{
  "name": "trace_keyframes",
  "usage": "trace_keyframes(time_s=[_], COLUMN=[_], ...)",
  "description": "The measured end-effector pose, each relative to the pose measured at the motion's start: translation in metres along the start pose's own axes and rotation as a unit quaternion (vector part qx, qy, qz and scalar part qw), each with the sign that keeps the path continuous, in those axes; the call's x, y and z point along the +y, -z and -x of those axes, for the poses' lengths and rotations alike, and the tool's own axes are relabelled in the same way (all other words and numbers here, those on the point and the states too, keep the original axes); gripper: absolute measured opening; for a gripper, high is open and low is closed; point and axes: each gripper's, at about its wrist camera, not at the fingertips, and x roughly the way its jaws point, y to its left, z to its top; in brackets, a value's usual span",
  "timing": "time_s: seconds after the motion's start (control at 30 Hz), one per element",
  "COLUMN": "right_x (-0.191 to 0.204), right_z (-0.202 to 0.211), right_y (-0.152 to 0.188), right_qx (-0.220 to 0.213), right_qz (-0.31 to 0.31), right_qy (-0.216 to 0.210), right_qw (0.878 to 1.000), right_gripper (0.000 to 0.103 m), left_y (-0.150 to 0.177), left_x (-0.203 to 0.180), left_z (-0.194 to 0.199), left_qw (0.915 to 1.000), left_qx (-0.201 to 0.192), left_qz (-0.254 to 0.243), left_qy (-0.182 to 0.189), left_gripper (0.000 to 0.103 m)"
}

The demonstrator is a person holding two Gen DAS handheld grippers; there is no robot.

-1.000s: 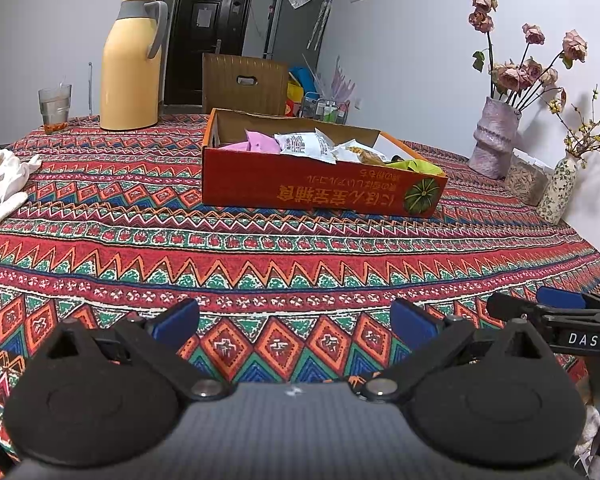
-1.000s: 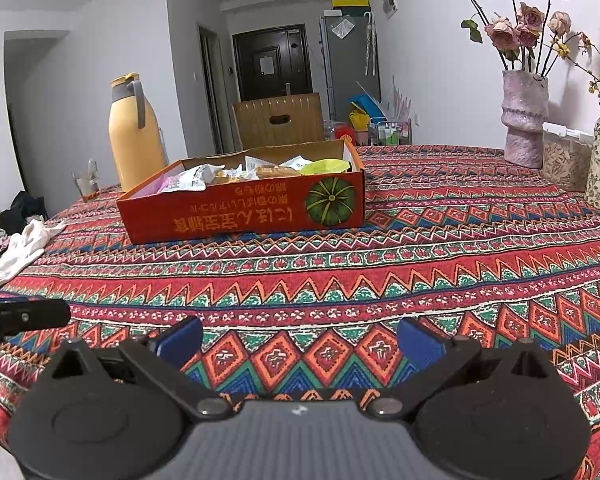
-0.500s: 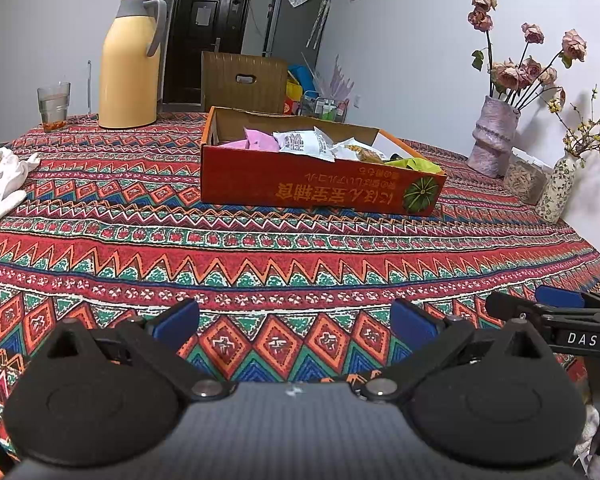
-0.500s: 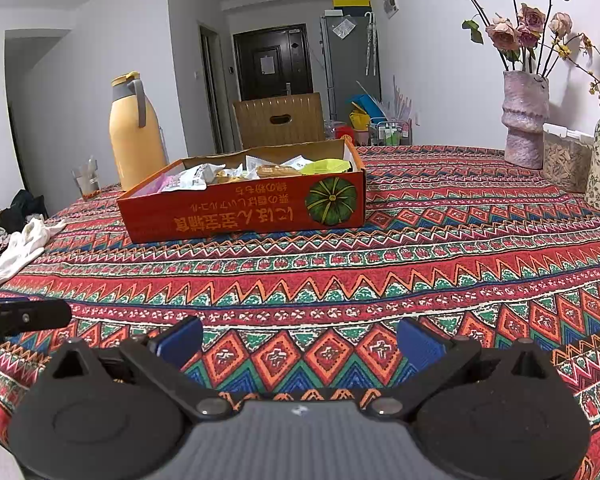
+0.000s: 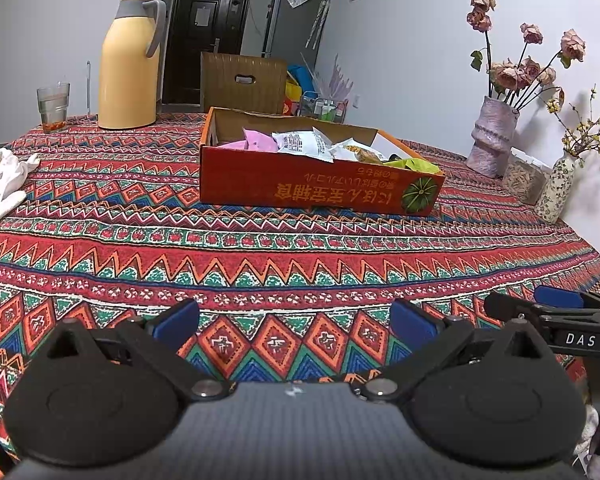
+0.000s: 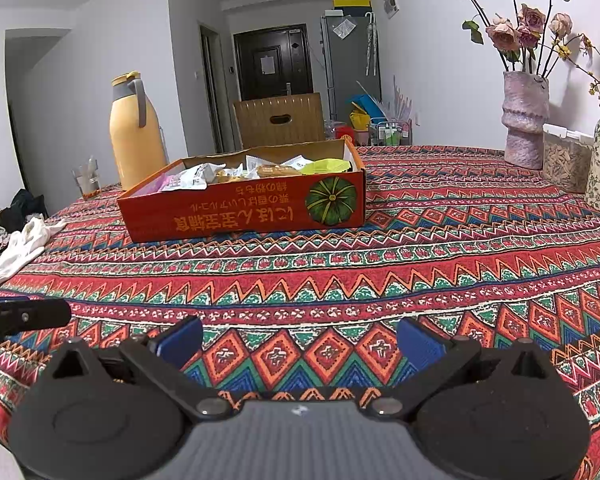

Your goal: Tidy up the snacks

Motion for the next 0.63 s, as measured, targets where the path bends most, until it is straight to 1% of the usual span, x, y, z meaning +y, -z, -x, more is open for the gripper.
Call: trace_keyframes(time_s=[0.63], right_x=[0.0009], right_z=[0.0001], right_y=[0.0005], right_qx=[0.001], right_qz=[0.001], right_qy=[0.0], right_qw=[1.0], right_gripper=[0.103], left_y=[-0.002], left_x=[-0.003], left_z=[0.0036], left_qw=[1.0], left_qx=[-0.005], left_qz=[-0.007], left_qy=[0.004], left_gripper=[0.103])
